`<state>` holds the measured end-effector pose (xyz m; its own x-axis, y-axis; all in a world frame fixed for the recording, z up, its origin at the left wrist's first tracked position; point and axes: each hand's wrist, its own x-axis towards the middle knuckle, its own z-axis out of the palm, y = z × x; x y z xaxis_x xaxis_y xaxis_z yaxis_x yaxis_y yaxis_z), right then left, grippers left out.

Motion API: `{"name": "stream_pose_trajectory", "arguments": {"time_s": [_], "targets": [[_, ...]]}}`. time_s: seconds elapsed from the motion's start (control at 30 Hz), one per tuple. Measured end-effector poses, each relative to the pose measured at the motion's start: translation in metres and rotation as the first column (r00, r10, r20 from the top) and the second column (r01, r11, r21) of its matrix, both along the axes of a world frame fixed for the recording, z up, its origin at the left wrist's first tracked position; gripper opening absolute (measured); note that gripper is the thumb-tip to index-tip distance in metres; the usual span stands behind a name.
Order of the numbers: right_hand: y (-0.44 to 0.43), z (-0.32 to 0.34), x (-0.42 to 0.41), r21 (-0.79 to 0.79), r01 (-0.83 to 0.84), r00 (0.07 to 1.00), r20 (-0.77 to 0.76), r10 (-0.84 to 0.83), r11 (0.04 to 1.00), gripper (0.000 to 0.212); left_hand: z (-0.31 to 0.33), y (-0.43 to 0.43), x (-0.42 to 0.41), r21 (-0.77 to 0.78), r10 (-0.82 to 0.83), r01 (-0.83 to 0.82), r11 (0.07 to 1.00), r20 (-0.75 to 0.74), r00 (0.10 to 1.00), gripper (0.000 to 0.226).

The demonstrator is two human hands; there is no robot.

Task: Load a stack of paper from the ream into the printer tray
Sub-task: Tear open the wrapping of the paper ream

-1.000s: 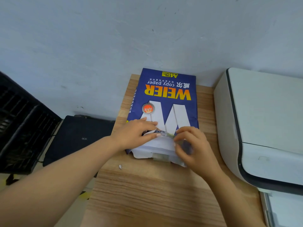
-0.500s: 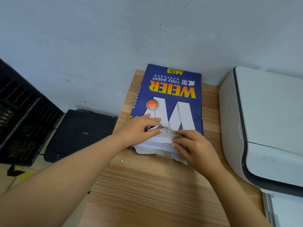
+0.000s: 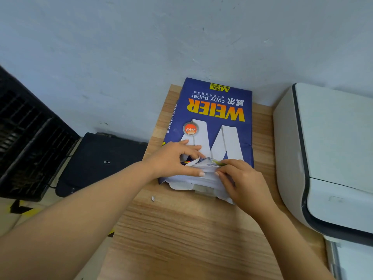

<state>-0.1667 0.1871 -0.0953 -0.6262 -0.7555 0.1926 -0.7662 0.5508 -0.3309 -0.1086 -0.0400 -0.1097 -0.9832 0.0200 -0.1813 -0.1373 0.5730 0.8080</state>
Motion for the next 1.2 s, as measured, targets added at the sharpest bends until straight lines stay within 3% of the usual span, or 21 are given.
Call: {"name": "stream_pose_trajectory", "arguments": {"time_s": [0.13, 0.23, 0.43, 0.67, 0.83, 0.93, 1.0, 1.13, 1.2], "targets": [[0.000, 0.001, 0.007, -0.032, 0.007, 1.000, 0.020, -0.007, 0.999, 0.011, 0.002, -0.001, -0.005, 0.089, 0.003, -0.005, 0.996, 0.014, 1.000, 0.023], [0.002, 0.004, 0.015, -0.053, 0.004, 0.999, 0.033, -0.002, 0.999, 0.012, 0.013, 0.000, -0.003, 0.043, -0.061, 0.059, 0.997, 0.042, 0.997, 0.022], [0.013, 0.011, 0.045, -0.027, 0.006, 0.993, 0.116, -0.003, 1.000, 0.023, 0.034, 0.012, 0.036, -0.073, -0.182, 0.184, 0.980, 0.027, 0.983, 0.054], [0.035, 0.031, 0.089, -0.027, 0.108, 0.970, 0.220, -0.099, 0.994, 0.021, 0.038, 0.022, 0.085, -0.126, -0.232, 0.231, 0.965, 0.004, 0.973, 0.023], [0.050, 0.053, 0.108, 0.019, 0.177, 0.902, 0.397, -0.170, 0.984, 0.020, 0.046, 0.036, 0.116, -0.111, -0.181, 0.180, 0.977, 0.006, 0.984, 0.025], [0.059, 0.055, 0.108, -0.018, 0.335, 0.838, 0.463, -0.289, 0.942, 0.017, 0.050, 0.047, 0.139, -0.076, -0.143, 0.143, 0.987, 0.004, 0.990, 0.025], [0.064, 0.053, 0.103, 0.037, 0.472, 0.752, 0.505, -0.424, 0.881, 0.026, 0.050, 0.056, 0.157, -0.052, -0.104, 0.104, 0.993, 0.008, 0.995, 0.025], [0.076, 0.045, 0.104, 0.315, 0.552, 0.381, 0.728, -0.570, 0.772, 0.054, 0.059, 0.078, 0.191, -0.069, -0.064, 0.068, 0.995, 0.049, 0.997, 0.032], [0.083, 0.040, 0.108, 0.347, 0.556, 0.288, 0.772, -0.566, 0.755, 0.050, 0.062, 0.091, 0.205, -0.056, -0.035, 0.037, 0.998, 0.046, 0.998, 0.040]]}}
